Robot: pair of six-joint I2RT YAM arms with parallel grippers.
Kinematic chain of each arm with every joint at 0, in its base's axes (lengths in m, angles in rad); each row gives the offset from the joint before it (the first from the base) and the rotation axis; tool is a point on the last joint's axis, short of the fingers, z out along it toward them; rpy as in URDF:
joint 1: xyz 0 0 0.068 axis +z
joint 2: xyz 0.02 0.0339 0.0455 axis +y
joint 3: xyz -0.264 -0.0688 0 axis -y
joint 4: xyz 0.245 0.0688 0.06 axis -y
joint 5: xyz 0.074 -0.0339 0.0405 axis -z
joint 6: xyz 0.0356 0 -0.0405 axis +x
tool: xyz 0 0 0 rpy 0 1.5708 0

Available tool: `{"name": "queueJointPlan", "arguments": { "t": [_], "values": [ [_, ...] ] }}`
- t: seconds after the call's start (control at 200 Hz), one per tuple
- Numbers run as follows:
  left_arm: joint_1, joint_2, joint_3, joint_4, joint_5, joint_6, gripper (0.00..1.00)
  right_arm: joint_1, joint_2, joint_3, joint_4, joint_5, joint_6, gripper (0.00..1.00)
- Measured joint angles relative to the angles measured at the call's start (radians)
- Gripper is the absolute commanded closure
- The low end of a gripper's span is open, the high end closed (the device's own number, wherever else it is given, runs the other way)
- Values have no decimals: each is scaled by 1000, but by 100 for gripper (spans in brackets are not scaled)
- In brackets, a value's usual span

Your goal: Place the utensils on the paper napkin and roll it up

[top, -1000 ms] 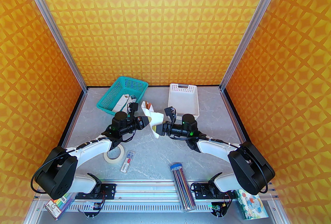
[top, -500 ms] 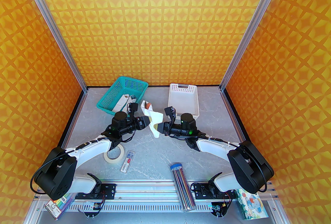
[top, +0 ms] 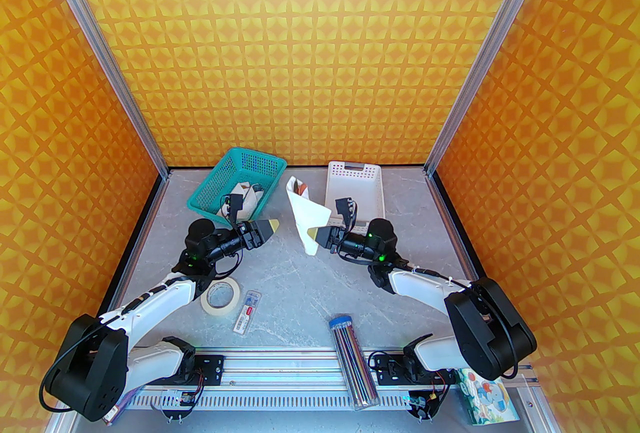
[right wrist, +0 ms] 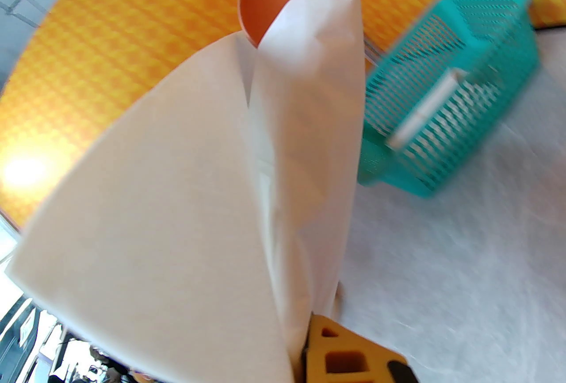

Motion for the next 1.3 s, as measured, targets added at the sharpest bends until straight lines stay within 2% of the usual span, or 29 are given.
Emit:
{"name": "queueJointPlan", "arguments": {
  "t": [0.12, 0.235, 0.43, 0.64, 1.3],
  "values": [
    [-2, 45, 0, 193, 42, -74, 21, 3, 0, 6, 117, -16, 84, 89],
    [-10, 130, 5, 369, 65, -154, 22, 20, -6, 29, 158, -30, 125, 89],
    [-48, 210, 55, 489, 82, -204, 27, 48, -28, 51, 164, -43, 136, 88],
    [-66, 228, 84, 549, 92, -225, 37, 71, -29, 54, 163, -51, 139, 88],
    [-100, 241, 105, 550, 97, -222, 63, 113, -28, 63, 164, -55, 143, 88]
  ]
}}
